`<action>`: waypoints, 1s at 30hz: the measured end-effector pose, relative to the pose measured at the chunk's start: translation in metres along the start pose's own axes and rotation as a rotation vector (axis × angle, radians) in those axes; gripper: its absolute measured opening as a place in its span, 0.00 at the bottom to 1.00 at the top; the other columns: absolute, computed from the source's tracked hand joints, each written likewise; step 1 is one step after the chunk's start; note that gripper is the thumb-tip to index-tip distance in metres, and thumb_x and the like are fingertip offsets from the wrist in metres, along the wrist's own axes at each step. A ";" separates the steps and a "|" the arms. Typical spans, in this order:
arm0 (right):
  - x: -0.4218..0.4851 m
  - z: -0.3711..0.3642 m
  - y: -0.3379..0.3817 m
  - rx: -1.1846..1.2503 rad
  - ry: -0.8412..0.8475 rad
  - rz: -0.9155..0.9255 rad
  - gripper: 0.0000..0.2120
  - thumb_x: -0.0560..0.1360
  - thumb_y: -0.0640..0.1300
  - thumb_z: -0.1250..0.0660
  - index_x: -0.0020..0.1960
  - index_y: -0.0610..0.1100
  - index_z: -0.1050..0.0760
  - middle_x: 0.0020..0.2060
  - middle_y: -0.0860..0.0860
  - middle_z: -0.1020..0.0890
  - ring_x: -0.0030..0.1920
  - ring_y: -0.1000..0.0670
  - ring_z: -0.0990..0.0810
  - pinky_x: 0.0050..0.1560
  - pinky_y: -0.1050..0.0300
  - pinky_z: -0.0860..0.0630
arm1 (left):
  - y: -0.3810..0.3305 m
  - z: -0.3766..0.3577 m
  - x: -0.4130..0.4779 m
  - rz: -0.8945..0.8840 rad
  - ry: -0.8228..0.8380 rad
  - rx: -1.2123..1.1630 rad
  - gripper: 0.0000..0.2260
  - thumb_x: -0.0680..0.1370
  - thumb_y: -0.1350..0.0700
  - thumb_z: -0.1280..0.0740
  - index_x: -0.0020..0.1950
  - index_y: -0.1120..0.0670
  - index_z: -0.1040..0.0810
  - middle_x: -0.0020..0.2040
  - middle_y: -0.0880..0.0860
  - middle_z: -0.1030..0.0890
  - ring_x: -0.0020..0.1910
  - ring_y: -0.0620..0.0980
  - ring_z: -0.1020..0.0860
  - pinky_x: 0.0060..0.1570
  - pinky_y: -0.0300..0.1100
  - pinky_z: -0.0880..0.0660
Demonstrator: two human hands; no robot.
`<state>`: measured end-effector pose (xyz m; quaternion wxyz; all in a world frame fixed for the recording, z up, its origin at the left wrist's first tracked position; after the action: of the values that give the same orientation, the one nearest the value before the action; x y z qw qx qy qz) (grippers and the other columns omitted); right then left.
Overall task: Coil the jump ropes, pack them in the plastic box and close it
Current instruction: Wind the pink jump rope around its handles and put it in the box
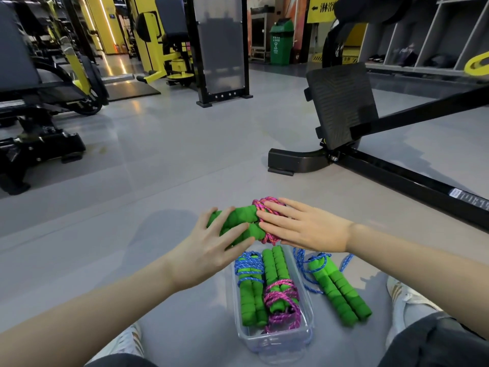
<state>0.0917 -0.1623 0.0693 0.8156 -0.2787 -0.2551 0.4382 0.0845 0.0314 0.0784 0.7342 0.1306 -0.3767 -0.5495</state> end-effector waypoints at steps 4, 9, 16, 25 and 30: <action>-0.002 -0.010 0.006 0.067 0.006 -0.088 0.29 0.73 0.33 0.48 0.74 0.37 0.45 0.73 0.42 0.37 0.73 0.41 0.39 0.72 0.44 0.40 | -0.018 -0.013 0.004 0.173 -0.022 -0.024 0.21 0.68 0.65 0.35 0.61 0.55 0.26 0.56 0.58 0.23 0.56 0.67 0.26 0.49 0.57 0.29; -0.017 -0.033 0.017 0.152 0.043 -0.150 0.31 0.69 0.32 0.49 0.72 0.41 0.42 0.70 0.46 0.31 0.69 0.44 0.31 0.65 0.46 0.32 | -0.067 -0.041 0.026 0.555 0.168 -0.277 0.32 0.50 0.59 0.22 0.54 0.54 0.17 0.52 0.57 0.18 0.51 0.66 0.21 0.45 0.56 0.24; -0.025 -0.075 0.047 0.295 0.153 0.005 0.26 0.74 0.33 0.55 0.70 0.45 0.38 0.66 0.49 0.25 0.64 0.47 0.24 0.59 0.52 0.24 | -0.154 -0.078 0.023 0.997 0.461 -0.501 0.20 0.65 0.57 0.42 0.49 0.50 0.15 0.47 0.56 0.17 0.49 0.64 0.22 0.49 0.52 0.34; -0.041 -0.115 0.058 0.381 0.265 0.053 0.27 0.71 0.35 0.50 0.69 0.49 0.38 0.65 0.46 0.25 0.60 0.45 0.22 0.43 0.53 0.18 | -0.188 -0.102 0.045 1.336 0.592 -0.812 0.21 0.66 0.54 0.45 0.48 0.51 0.15 0.49 0.54 0.17 0.52 0.60 0.28 0.41 0.56 0.24; -0.039 -0.125 0.059 0.510 0.300 -0.028 0.34 0.65 0.33 0.33 0.69 0.47 0.36 0.65 0.43 0.25 0.63 0.42 0.24 0.51 0.48 0.20 | -0.203 -0.114 0.041 1.298 0.601 -0.724 0.19 0.69 0.58 0.42 0.53 0.53 0.16 0.53 0.56 0.18 0.50 0.64 0.22 0.43 0.55 0.23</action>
<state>0.1215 -0.1976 -0.0664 0.8938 -0.1230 -0.0172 0.4309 0.0247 -0.1044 -0.1051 0.9742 -0.2185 0.0380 -0.0420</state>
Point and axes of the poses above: each hand's wrist, its own x-axis towards the middle knuckle, its own z-axis out of the back of the hand, y = z × x, the point moved 5 cm from there along x, towards the middle knuckle
